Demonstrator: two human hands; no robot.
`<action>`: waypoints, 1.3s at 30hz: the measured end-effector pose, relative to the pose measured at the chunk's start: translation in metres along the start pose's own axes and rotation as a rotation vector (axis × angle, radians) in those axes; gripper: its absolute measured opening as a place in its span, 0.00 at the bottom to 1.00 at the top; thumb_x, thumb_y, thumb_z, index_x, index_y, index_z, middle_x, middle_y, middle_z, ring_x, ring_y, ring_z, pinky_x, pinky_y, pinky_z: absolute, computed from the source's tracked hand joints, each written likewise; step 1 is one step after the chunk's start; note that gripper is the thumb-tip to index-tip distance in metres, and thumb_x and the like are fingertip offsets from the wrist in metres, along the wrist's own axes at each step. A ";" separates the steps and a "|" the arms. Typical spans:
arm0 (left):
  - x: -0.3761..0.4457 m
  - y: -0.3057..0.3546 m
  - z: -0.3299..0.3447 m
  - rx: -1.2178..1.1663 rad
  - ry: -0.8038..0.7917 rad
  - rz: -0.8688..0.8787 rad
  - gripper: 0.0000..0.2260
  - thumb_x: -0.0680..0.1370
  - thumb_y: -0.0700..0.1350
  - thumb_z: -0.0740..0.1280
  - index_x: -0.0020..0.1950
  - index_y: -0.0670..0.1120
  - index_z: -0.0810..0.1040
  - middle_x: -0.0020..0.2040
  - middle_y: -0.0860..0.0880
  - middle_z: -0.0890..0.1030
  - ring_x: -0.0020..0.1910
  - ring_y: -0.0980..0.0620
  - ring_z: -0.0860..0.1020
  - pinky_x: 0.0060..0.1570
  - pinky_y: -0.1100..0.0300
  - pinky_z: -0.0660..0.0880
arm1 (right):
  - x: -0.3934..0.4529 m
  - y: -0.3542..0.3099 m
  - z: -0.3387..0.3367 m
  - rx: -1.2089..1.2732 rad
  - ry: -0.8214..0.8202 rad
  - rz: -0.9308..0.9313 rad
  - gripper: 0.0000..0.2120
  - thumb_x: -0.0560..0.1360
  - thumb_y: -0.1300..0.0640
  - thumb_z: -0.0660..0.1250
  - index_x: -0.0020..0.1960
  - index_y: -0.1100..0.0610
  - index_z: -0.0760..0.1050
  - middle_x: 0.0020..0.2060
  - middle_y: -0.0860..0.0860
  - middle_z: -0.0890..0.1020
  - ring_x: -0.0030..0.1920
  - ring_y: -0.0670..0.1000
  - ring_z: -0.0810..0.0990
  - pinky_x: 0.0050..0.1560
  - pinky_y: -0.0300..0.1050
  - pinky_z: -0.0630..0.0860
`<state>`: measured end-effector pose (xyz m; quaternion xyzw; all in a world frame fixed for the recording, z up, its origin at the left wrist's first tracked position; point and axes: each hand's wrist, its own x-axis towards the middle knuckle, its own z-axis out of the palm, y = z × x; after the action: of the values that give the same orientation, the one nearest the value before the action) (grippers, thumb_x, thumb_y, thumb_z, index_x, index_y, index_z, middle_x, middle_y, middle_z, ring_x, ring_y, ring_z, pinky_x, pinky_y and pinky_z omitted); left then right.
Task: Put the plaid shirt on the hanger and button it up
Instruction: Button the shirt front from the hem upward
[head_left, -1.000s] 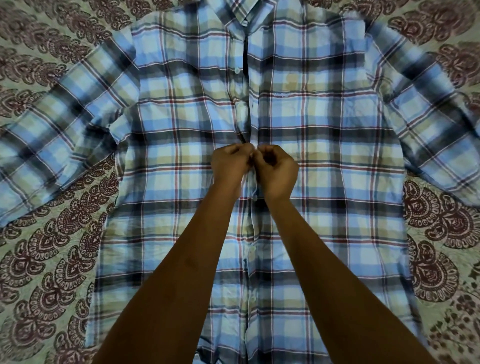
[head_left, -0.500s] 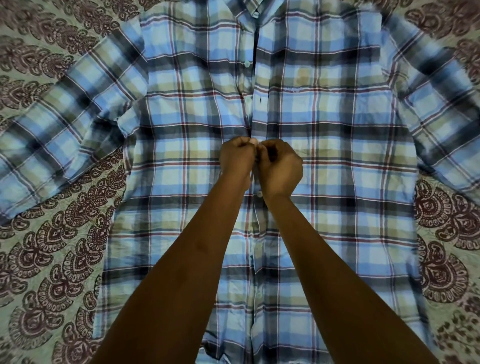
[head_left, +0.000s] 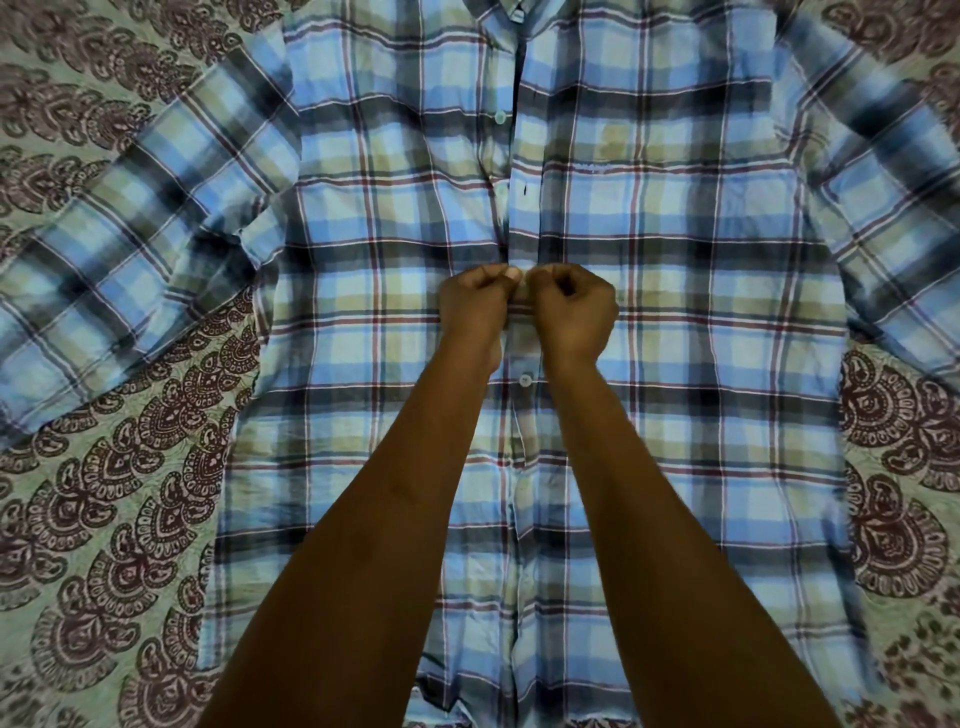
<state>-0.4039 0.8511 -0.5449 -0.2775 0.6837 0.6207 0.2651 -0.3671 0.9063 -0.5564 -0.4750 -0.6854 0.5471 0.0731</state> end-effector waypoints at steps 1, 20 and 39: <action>0.002 -0.004 0.000 0.151 0.013 0.153 0.07 0.76 0.38 0.66 0.52 0.38 0.80 0.44 0.42 0.83 0.40 0.50 0.79 0.42 0.62 0.78 | 0.006 -0.001 -0.005 0.077 -0.051 0.084 0.07 0.71 0.61 0.67 0.35 0.55 0.80 0.34 0.53 0.82 0.40 0.57 0.81 0.44 0.49 0.80; 0.060 0.053 -0.002 0.488 0.028 0.599 0.09 0.71 0.32 0.65 0.45 0.40 0.83 0.39 0.49 0.81 0.35 0.58 0.79 0.48 0.60 0.79 | 0.047 -0.036 0.004 -0.535 -0.301 -0.395 0.25 0.70 0.54 0.72 0.64 0.56 0.68 0.59 0.56 0.74 0.54 0.56 0.77 0.46 0.44 0.70; 0.072 0.055 0.026 0.922 0.191 0.500 0.07 0.74 0.38 0.67 0.52 0.43 0.80 0.53 0.45 0.82 0.52 0.47 0.80 0.45 0.58 0.75 | 0.079 -0.030 -0.003 0.206 -0.375 0.010 0.09 0.75 0.66 0.65 0.42 0.54 0.77 0.39 0.48 0.80 0.39 0.43 0.78 0.46 0.34 0.75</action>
<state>-0.4934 0.8777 -0.5594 -0.0161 0.9519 0.2719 0.1403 -0.4248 0.9672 -0.5635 -0.3583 -0.6252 0.6933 -0.0103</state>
